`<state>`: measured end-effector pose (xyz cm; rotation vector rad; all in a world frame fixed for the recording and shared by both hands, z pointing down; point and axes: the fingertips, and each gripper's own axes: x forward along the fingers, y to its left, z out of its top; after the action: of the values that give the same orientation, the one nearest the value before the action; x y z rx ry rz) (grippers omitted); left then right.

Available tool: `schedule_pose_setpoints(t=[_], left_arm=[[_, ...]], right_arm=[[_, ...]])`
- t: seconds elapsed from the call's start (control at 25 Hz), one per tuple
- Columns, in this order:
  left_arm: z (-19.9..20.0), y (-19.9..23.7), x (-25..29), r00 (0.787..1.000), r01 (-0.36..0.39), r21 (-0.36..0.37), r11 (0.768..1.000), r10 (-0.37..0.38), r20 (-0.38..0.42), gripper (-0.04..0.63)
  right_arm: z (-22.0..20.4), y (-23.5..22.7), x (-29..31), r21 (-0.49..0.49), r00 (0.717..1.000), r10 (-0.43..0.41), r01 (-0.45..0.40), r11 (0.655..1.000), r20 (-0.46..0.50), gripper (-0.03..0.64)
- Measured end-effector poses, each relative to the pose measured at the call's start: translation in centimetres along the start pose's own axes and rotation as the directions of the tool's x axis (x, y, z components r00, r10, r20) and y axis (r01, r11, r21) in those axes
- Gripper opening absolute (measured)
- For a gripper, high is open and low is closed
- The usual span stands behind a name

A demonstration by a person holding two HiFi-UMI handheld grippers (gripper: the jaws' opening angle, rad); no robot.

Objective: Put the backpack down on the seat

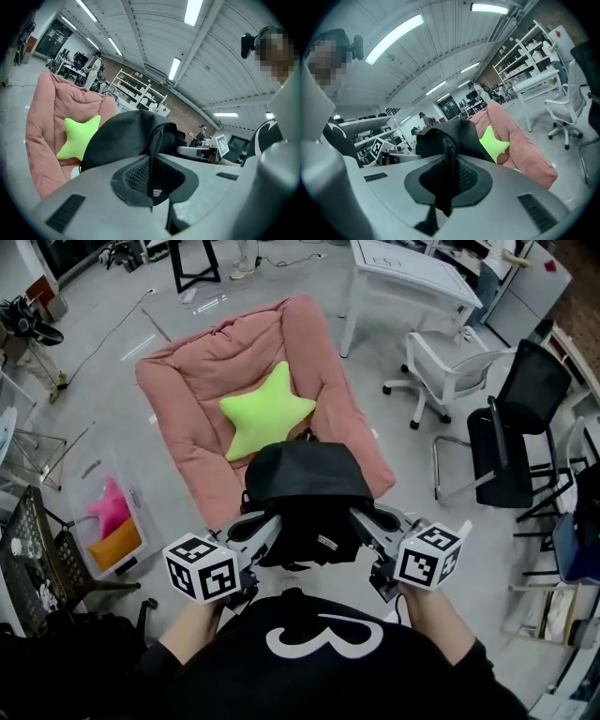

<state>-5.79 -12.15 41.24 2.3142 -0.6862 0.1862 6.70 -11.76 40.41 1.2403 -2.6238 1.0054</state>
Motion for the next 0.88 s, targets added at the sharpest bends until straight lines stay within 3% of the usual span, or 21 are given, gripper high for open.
schedule_pose_setpoints(t=[0.28, 0.88], left_arm=[[3.1, 4.6, 1.8, 1.000, -0.001, 0.012, 1.000, 0.001, 0.014, 0.025], [7.0, 12.9, 6.7, 0.984, -0.173, -0.013, 0.985, 0.174, 0.046, 0.025]], right_arm=[[2.3, -2.5, 4.7, -0.041, 1.000, -0.013, 0.013, 0.999, 0.018, 0.020], [6.1, -9.3, 13.9, -0.038, 0.993, 0.062, -0.066, 0.997, -0.100, 0.020]])
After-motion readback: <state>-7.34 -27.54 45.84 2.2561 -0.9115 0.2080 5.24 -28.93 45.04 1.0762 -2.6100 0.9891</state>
